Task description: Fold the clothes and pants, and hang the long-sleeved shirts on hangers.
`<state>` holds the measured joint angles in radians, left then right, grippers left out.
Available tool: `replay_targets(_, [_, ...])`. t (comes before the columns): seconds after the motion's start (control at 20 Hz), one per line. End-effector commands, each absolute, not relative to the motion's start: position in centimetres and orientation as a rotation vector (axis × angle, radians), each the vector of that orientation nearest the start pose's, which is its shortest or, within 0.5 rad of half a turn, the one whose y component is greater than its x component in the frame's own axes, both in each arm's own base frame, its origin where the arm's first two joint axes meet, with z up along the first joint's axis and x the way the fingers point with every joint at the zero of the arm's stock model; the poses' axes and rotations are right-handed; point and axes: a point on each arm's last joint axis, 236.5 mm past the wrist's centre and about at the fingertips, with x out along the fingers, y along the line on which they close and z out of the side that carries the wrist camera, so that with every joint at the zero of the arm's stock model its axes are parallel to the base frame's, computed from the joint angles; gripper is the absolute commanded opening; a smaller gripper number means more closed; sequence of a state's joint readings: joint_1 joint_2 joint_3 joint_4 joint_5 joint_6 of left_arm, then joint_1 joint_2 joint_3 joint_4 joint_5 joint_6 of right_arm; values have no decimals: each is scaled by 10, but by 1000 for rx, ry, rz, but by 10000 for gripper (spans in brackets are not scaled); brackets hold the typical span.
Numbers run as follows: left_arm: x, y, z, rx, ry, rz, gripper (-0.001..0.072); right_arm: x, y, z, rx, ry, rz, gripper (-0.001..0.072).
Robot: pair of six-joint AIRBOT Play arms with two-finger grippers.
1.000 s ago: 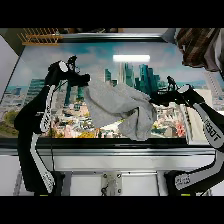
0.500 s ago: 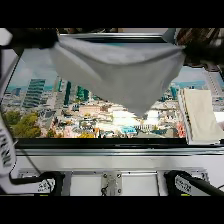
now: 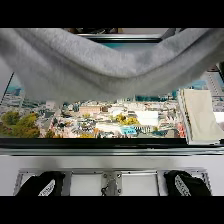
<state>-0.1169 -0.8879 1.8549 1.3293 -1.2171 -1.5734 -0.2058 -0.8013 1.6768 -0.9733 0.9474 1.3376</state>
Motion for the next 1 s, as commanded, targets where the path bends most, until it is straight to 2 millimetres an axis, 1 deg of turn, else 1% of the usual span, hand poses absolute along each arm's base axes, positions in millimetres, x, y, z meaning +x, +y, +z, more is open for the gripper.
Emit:
replay_targets(0.0, [282, -79, 393, -167, 363, -279, 10, 299, 48, 479, 172, 12, 271, 18])
replay_targets(0.05, [284, -80, 366, -202, 427, -268, 10, 307, 48, 467, 193, 58, 273, 18])
replay_targets(0.1, [289, -81, 334, -230, 505, -254, 10, 320, 48, 449, 236, 133, 280, 18])
replay_targets(0.15, [294, -82, 301, -248, 584, -242, 10, 336, 50, 425, 255, 219, 292, 18])
replay_targets(0.25, [309, -83, 234, -252, 736, -214, 10, 376, 57, 365, 274, 419, 322, 18])
replay_targets(0.3, [322, -84, 206, -254, 789, -199, 10, 402, 58, 327, 261, 523, 316, 18])
replay_targets(0.35, [342, -85, 180, -255, 818, -187, 10, 429, 58, 288, 235, 615, 298, 17])
replay_targets(0.4, [365, -86, 160, -247, 819, -182, 10, 454, 56, 252, 209, 682, 272, 18])
replay_targets(0.45, [393, -86, 142, -233, 806, -177, 10, 482, 55, 219, 192, 720, 248, 18])
replay_targets(0.55, [456, -82, 114, -232, 747, -147, 10, 534, 52, 172, 225, 713, 212, 18])
replay_targets(0.6, [486, -80, 97, -239, 746, -131, 10, 554, 51, 156, 273, 699, 190, 19])
replay_targets(0.65, [509, -78, 81, -243, 766, -119, 10, 570, 51, 144, 315, 679, 180, 20])
replay_targets(0.7, [532, -80, 65, -245, 795, -117, 10, 581, 50, 136, 340, 660, 171, 24])
replay_targets(0.75, [551, -77, 53, -244, 822, -111, 29, 590, 49, 134, 363, 635, 165, 125])
replay_targets(0.8, [567, -74, 45, -247, 853, -106, 356, 595, 48, 135, 375, 615, 160, 381])
replay_targets(0.85, [577, -70, 42, -261, 878, -97, 658, 596, 45, 140, 378, 598, 155, 592])
replay_targets(0.9, [583, -60, 44, -287, 905, -76, 684, 594, 41, 147, 374, 587, 152, 608])
replay_targets(0.95, [584, -50, 49, -299, 925, -62, 684, 589, 35, 158, 363, 575, 151, 608])
